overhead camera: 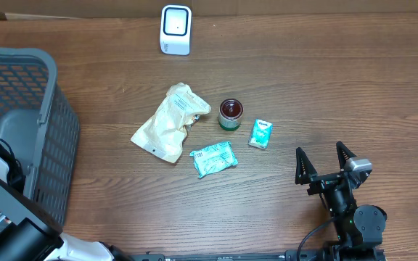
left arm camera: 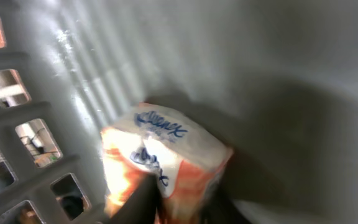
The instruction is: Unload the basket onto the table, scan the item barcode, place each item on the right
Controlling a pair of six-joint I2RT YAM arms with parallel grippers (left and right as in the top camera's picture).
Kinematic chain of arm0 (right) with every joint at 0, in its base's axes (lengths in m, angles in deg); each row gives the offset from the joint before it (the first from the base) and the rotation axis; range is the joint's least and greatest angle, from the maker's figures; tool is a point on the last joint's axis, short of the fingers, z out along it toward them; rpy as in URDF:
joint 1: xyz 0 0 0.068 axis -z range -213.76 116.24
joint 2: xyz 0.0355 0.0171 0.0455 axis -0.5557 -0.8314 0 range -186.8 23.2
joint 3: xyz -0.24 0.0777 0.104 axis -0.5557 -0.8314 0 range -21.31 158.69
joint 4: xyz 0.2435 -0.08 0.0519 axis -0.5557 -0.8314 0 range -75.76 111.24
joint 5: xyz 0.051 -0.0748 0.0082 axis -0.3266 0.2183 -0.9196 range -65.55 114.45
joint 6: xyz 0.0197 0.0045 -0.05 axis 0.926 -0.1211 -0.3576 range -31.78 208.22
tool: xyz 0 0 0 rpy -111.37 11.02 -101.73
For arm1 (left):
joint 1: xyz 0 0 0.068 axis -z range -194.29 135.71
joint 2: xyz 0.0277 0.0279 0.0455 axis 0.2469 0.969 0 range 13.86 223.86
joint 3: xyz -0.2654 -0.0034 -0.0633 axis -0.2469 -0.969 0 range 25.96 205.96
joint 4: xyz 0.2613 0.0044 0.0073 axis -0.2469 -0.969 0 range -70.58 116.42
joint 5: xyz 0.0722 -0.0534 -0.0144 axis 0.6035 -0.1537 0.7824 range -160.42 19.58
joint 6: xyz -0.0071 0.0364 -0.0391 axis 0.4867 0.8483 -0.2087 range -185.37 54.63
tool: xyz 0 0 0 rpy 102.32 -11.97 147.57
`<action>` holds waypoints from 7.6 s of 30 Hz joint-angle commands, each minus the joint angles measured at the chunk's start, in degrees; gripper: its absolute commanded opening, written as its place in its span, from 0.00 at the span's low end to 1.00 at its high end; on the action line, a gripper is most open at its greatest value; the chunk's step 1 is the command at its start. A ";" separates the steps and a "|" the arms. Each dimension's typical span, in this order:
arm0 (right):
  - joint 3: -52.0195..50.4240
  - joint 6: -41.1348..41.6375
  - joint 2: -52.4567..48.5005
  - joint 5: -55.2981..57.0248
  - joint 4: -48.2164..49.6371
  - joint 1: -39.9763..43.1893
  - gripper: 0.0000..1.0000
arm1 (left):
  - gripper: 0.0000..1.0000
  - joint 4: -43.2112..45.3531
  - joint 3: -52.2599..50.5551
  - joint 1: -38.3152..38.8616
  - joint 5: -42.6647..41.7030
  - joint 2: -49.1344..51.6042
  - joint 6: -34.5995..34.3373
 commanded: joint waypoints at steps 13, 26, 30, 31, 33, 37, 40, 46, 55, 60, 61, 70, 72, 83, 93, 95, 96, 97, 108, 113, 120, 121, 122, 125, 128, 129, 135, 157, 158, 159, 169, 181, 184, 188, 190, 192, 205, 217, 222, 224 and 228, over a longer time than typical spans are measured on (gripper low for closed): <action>-0.59 -0.04 0.35 -0.28 0.31 0.15 1.00 | 0.04 -11.52 16.90 2.27 -2.64 1.46 -0.50; -0.59 -0.04 0.35 -0.28 0.31 0.15 1.00 | 0.04 -23.30 56.96 13.62 -18.71 -0.28 -0.96; -0.59 -0.04 0.35 -0.28 0.33 0.15 1.00 | 0.04 -24.59 63.56 21.18 -22.40 -3.56 -0.92; -0.59 -0.04 0.35 -0.28 0.31 0.15 1.00 | 0.04 -24.81 64.32 23.08 -23.17 -4.44 -0.96; -0.59 -0.04 0.35 -0.28 0.31 0.15 1.00 | 0.04 -25.07 64.83 28.15 -25.33 -6.67 -0.92; -0.59 -0.04 0.35 -0.28 0.31 0.15 1.00 | 0.04 -28.09 64.78 40.37 -25.62 -8.52 -0.96; -0.59 -0.04 0.35 -0.28 0.31 0.15 1.00 | 0.04 -30.38 62.34 49.92 -25.46 -7.82 -1.01; -0.59 -0.04 0.35 -0.28 0.31 0.15 1.00 | 0.04 -25.83 49.72 67.30 -25.40 -5.03 -4.42; -0.59 -0.04 0.35 -0.28 0.31 0.15 1.00 | 0.04 -11.15 37.05 84.35 -25.14 0.83 -6.80; -0.59 -0.04 0.35 -0.28 0.31 0.15 1.00 | 0.04 -5.84 36.89 89.79 -25.14 5.88 -6.82; -0.59 -0.04 0.35 -0.28 0.31 0.15 1.00 | 0.04 -4.72 36.89 90.53 -25.14 7.15 -6.82; -0.59 -0.04 0.35 -0.28 0.33 0.15 1.00 | 0.04 -1.33 36.89 92.72 -26.32 16.74 -9.46; -0.59 -0.04 0.35 -0.28 0.33 0.15 1.00 | 0.04 -1.29 36.89 92.72 -29.20 17.73 -9.46; -0.59 -0.04 0.35 -0.28 0.31 0.15 1.00 | 0.04 -4.90 36.89 92.76 -39.12 18.10 -9.46; -0.59 -0.04 0.35 -0.28 0.31 0.15 1.00 | 0.05 -9.31 36.89 92.87 -40.59 18.10 -16.26; -0.59 -0.04 0.35 -0.28 0.31 0.15 1.00 | 0.05 -8.44 36.89 92.87 -39.78 18.10 -16.26; -0.59 -0.04 0.35 -0.28 0.31 0.15 1.00 | 0.06 -7.82 36.89 92.87 -39.56 18.10 -16.26; -0.59 -0.04 0.35 -0.28 0.31 0.15 1.00 | 0.12 -7.34 36.89 92.87 -39.58 18.10 -16.26; -0.59 -0.04 0.35 -0.28 0.33 0.15 1.00 | 0.99 -4.90 38.62 91.58 -38.42 17.97 -10.21; -0.59 -0.04 0.35 -0.28 0.31 0.15 1.00 | 1.00 -12.59 46.18 87.52 -33.81 16.63 -9.27; -0.59 -0.04 0.35 -0.28 0.31 0.15 1.00 | 1.00 -23.47 59.41 78.93 -29.44 11.72 -3.98; -0.59 -0.04 0.35 -0.28 0.31 0.15 1.00 | 1.00 -24.50 61.00 77.02 -29.44 10.45 -2.84; -0.59 -0.04 0.35 -0.28 0.33 0.15 1.00 | 1.00 -25.05 61.88 75.71 -29.44 9.57 -2.32; -0.59 -0.04 0.35 -0.28 0.31 0.15 1.00 | 1.00 -26.29 63.39 70.60 -29.55 6.34 -0.11; -0.59 -0.04 0.35 -0.28 0.31 0.15 1.00 | 1.00 -26.97 63.39 65.20 -30.62 3.67 3.41; -0.59 -0.04 0.35 -0.28 0.31 0.15 1.00 | 1.00 -27.50 63.39 63.10 -31.47 3.10 4.63; -0.59 -0.04 0.35 -0.28 0.33 0.15 1.00 | 1.00 -32.30 63.17 53.16 -37.27 2.89 9.20; -0.59 -0.04 0.35 -0.28 0.31 0.15 1.00 | 0.93 -38.97 53.88 42.42 -26.86 3.10 8.83; -0.59 -0.04 0.35 -0.28 0.31 0.15 1.00 | 0.93 -39.76 53.66 42.42 -26.45 3.06 8.44; -0.59 -0.04 0.35 -0.28 0.31 0.15 1.00 | 0.93 -40.46 53.53 42.42 -26.43 2.99 8.46; -0.59 -0.04 0.35 -0.28 0.31 0.15 1.00 | 0.92 -42.80 53.53 42.27 -20.76 -0.07 8.70; -0.59 -0.04 0.35 -0.28 0.31 0.15 1.00 | 0.93 -34.97 51.28 33.14 -13.81 -1.38 19.04; -0.59 -0.04 0.35 -0.28 0.31 0.15 1.00 | 0.92 -32.94 50.31 29.05 -17.03 -1.36 21.88; -0.59 -0.04 0.35 -0.28 0.33 0.15 1.00 | 0.90 -31.63 50.14 25.57 -20.59 -1.36 24.11; -0.59 -0.04 0.35 -0.28 0.31 0.15 1.00 | 0.88 -31.82 50.14 24.87 -22.14 -1.36 24.09; -0.59 -0.04 0.35 -0.28 0.33 0.15 1.00 | 0.84 -32.46 50.12 24.81 -24.04 -1.36 24.04; -0.59 -0.04 0.35 -0.28 0.33 0.15 1.00 | 0.69 -43.41 49.40 25.24 -22.67 -3.45 7.39; -0.59 -0.04 0.35 -0.28 0.31 0.15 1.00 | 0.71 -42.10 46.80 18.71 -11.47 -7.87 7.15; -0.59 -0.04 0.35 -0.28 0.33 0.15 1.00 | 0.71 -38.95 46.80 16.55 -9.11 -7.87 5.99; -0.59 -0.04 0.35 -0.28 0.33 0.15 1.00 | 0.71 -38.05 46.80 16.65 -9.22 -7.87 5.97; -0.59 -0.04 0.35 -0.28 0.31 0.15 1.00 | 0.70 -35.78 46.80 17.92 -16.31 -7.85 8.96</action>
